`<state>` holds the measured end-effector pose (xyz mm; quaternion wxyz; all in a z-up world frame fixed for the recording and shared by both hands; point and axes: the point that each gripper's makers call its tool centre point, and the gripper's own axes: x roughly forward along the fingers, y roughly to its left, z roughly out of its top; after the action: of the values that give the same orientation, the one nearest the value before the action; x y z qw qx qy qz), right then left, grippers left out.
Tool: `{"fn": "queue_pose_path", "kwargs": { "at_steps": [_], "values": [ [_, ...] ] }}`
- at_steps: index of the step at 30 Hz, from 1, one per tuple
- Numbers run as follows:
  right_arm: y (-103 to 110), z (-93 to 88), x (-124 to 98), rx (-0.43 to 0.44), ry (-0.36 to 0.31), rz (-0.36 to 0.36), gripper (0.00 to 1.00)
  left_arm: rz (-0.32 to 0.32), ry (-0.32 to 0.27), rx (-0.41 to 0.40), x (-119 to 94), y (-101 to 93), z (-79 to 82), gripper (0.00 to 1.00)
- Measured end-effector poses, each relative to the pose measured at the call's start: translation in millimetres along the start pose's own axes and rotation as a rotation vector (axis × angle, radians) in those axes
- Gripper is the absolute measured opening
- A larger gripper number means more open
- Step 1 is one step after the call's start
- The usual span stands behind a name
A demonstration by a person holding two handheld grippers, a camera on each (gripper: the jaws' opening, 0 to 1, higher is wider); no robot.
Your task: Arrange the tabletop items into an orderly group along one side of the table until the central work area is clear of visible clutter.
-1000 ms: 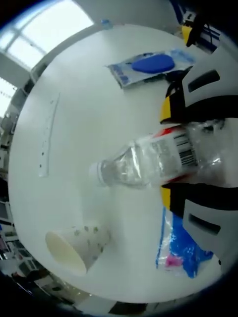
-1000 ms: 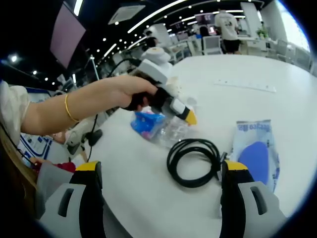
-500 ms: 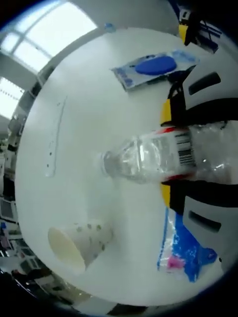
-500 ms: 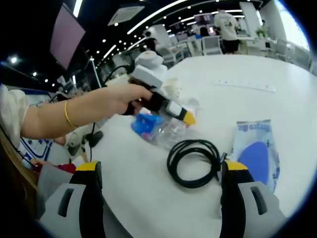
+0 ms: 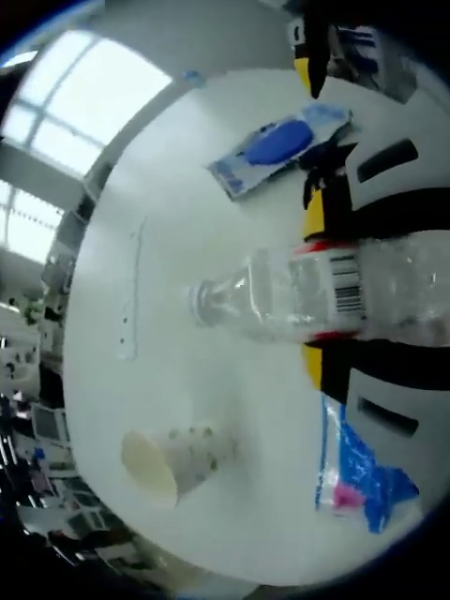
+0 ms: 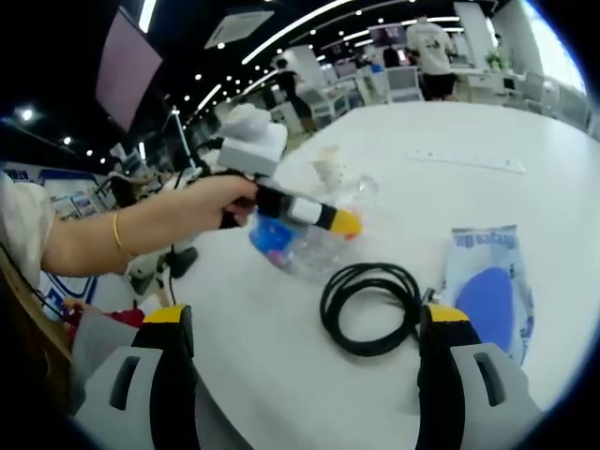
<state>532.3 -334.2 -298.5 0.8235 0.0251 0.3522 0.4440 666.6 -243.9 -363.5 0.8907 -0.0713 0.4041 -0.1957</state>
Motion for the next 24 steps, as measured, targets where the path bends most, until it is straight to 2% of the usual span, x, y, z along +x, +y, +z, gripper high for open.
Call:
{"fn": "queue_pose_path", "kwargs": {
  "at_steps": [1, 4, 7, 12, 15, 18, 19, 24],
  "values": [
    [0.6, 0.6, 0.0, 0.000, -0.003, 0.001, 0.99, -0.002, -0.001, 0.002, -3.0, -0.3, -0.6, 0.38],
    [2.8, 2.6, 0.1, 0.003, -0.013, 0.010, 0.99, -0.021, -0.048, 0.073, -10.9, -2.8, 5.9, 0.37],
    [3.6, 2.8, 0.0, 0.004, -0.015, 0.014, 0.99, -0.026, -0.071, 0.071, -16.9, -3.3, 8.5, 0.37],
    [2.9, 5.2, -2.6, 0.007, -0.027, 0.012, 0.99, -0.084, -0.156, 0.096, -25.1, -10.1, 16.4, 0.36],
    [2.1, 6.7, -3.8, 0.012, -0.035, 0.012, 0.99, -0.087, -0.147, 0.094, -26.4, -11.3, 15.1, 0.36],
    [1.5, 6.8, -4.4, 0.009, -0.034, 0.009, 0.99, -0.114, -0.177, 0.170, -29.7, -18.9, 18.4, 0.35],
    [1.2, 6.8, -4.4, 0.008, -0.034, 0.009, 0.99, -0.141, -0.198, 0.214, -32.0, -24.0, 20.4, 0.35],
    [0.9, 7.6, -4.9, 0.010, -0.037, 0.010, 0.99, -0.225, -0.227, 0.310, -37.1, -35.4, 20.0, 0.36]
  ]
}}
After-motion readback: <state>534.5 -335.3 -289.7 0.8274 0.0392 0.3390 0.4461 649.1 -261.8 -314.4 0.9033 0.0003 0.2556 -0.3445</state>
